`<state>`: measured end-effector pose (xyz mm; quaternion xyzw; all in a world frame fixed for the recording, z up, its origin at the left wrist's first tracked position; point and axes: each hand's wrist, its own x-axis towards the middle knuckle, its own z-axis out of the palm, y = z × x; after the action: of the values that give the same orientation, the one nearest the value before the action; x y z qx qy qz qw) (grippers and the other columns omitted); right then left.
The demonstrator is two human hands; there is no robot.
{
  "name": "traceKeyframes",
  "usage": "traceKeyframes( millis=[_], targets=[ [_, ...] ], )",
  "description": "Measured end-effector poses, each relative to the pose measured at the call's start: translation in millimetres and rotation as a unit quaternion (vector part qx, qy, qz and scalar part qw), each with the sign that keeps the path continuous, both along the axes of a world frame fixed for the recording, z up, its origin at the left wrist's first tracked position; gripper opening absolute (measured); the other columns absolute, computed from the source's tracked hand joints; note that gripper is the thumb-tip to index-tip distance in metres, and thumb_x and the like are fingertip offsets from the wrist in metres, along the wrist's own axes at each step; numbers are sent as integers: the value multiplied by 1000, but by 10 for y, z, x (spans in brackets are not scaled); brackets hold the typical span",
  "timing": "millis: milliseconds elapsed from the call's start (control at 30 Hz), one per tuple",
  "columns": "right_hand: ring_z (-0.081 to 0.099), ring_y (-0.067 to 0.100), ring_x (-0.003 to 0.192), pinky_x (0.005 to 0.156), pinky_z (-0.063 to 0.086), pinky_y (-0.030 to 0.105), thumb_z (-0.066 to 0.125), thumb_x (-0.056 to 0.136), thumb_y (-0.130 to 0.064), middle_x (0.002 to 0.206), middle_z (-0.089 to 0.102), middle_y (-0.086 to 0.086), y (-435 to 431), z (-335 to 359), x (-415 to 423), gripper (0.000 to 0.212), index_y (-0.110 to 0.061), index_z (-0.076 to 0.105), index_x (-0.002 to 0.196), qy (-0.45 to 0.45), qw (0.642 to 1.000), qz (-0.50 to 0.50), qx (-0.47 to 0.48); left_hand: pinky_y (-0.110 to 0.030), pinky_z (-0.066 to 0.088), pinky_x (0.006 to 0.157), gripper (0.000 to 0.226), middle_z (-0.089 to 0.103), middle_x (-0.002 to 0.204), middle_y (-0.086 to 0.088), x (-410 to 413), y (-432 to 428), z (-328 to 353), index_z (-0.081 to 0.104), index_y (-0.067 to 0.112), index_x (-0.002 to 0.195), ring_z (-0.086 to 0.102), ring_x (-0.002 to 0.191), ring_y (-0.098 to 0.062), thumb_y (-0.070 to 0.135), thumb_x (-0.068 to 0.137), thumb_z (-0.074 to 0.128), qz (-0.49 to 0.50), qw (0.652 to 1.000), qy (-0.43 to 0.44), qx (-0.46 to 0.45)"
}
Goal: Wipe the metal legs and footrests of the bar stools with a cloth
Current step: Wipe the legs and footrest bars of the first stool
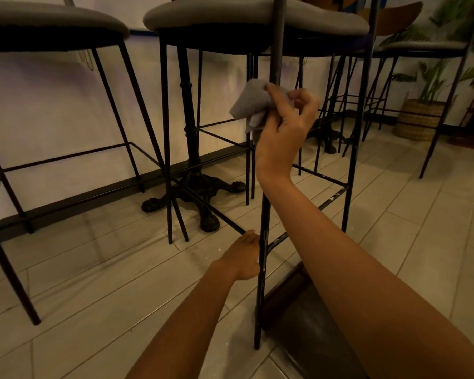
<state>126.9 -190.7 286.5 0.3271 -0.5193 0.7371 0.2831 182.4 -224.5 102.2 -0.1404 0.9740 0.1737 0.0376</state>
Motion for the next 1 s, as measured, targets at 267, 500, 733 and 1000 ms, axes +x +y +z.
traceKeyframes(
  millis=[267, 500, 733, 1000],
  targets=[
    [45, 10, 93, 92, 43, 17, 54, 85, 2, 93, 34, -15, 44, 87, -33, 21, -3, 67, 101, -23, 999, -15, -31, -37, 13, 120, 67, 21, 152, -11, 21, 37, 54, 20, 4, 145, 7, 144, -24, 10, 85, 51, -7, 1000, -2, -14],
    [44, 8, 99, 94, 42, 17, 51, 88, 2, 102, 39, -7, 57, 379, -86, 26, -1, 62, 111, -13, 1000, 23, 15, -35, 11, 120, 67, 19, 152, -11, 53, 41, 65, 19, 4, 145, 5, 145, -24, 9, 86, 50, -13, 1000, 5, -13],
    [44, 7, 109, 98, 42, 14, 45, 91, 2, 117, 45, 9, 159, 85, -28, 29, -2, 57, 117, -20, 993, 85, 76, -33, 5, 120, 68, 10, 156, -12, 77, 74, 102, 12, 5, 147, -3, 146, -23, 11, 89, 48, -13, 1000, 2, -12],
    [41, 4, 105, 90, 38, 2, 50, 89, 0, 124, 38, 10, 160, 200, -117, 26, 0, 61, 112, -5, 993, 58, 101, -32, 6, 119, 67, 10, 156, -11, 93, 95, 133, 14, 5, 146, -4, 146, -22, 11, 89, 49, -11, 1000, 2, -9]
  ],
)
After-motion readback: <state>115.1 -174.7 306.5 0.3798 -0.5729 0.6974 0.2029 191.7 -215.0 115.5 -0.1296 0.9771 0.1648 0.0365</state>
